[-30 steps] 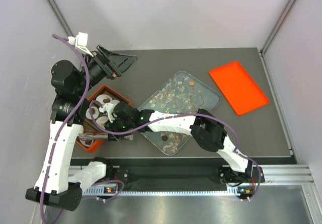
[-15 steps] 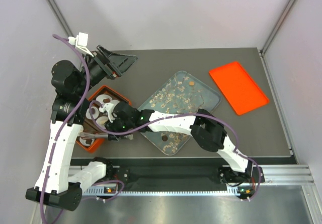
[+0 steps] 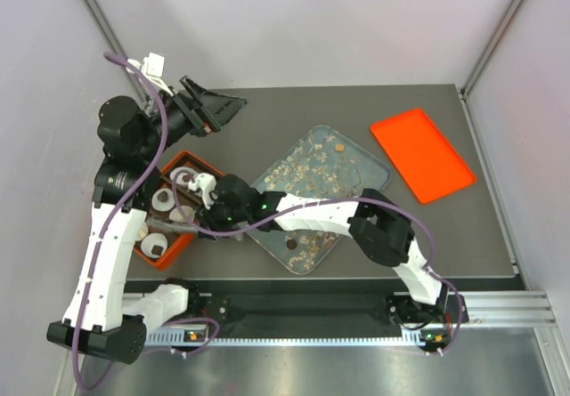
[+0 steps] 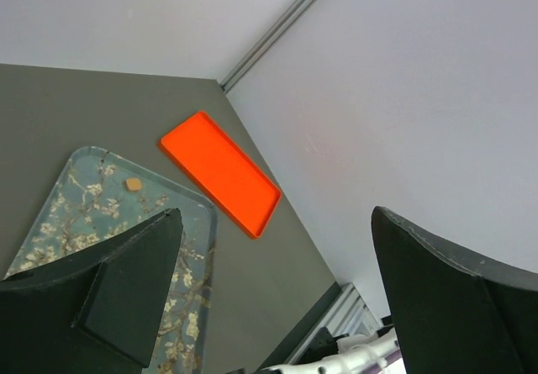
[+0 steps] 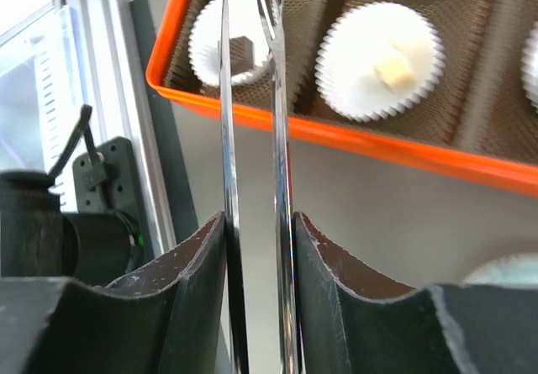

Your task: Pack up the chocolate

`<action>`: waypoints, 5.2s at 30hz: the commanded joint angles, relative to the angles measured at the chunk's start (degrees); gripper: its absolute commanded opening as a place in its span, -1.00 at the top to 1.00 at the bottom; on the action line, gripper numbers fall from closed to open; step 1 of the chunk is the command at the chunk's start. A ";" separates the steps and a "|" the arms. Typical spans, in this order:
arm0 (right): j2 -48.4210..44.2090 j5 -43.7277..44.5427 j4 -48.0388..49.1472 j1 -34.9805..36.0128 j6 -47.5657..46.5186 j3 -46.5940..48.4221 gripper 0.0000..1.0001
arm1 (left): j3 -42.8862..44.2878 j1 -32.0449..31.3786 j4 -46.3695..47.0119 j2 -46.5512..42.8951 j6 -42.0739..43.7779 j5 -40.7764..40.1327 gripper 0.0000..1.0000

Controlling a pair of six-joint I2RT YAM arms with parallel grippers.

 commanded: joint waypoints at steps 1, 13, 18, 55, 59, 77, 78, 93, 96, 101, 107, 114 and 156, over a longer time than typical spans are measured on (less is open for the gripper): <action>-8.77 0.78 7.14 -2.66 -0.94 -3.99 0.31 | 3.44 -0.09 -1.91 0.98 4.25 -2.34 -0.98; -19.96 5.78 11.38 -17.24 -0.68 -17.64 0.32 | 8.80 -0.09 -8.15 2.83 8.99 -11.91 -0.98; -10.38 20.07 7.25 -21.46 -0.86 -4.29 0.29 | 8.20 -0.09 -8.68 3.45 9.00 -16.40 -0.98; 28.58 43.59 4.34 -24.55 24.55 37.04 -0.45 | 1.95 -0.09 -5.16 0.81 11.90 -28.09 -0.98; 28.31 42.80 4.25 -24.46 23.93 36.77 -0.50 | 2.04 -0.09 -5.16 0.73 11.46 -26.96 -0.98; 25.15 42.19 8.46 -22.35 20.60 30.71 -0.69 | 1.07 -0.09 -3.23 1.43 10.67 -25.02 -0.98; 25.06 41.75 9.95 -22.44 19.72 30.62 -0.69 | 1.16 -0.09 -3.40 1.52 10.67 -25.02 -0.98; -11.88 29.87 16.49 -25.95 -3.66 0.52 -0.68 | 7.13 -0.09 -13.84 8.72 15.58 -14.05 -0.98; -23.75 33.21 3.50 -28.75 -6.04 -6.18 -0.65 | 3.56 -0.09 -15.36 9.60 16.29 -10.09 -0.94; -36.62 32.00 -20.41 -37.98 -6.65 -10.86 -0.55 | -7.25 -0.18 -10.71 6.62 14.63 -3.84 -0.87; -42.70 24.18 -38.54 -53.68 -8.85 -11.92 -0.31 | -10.01 -0.61 -8.76 7.49 13.04 -0.58 -0.78; -37.62 16.60 -44.71 -67.25 -10.26 -15.24 -0.02 | -11.05 -1.49 -5.45 6.01 13.84 0.11 -0.81; -11.59 18.19 -35.03 -70.86 -16.59 -15.35 1.00 | -8.24 -2.46 -1.47 6.09 9.62 -2.25 -0.80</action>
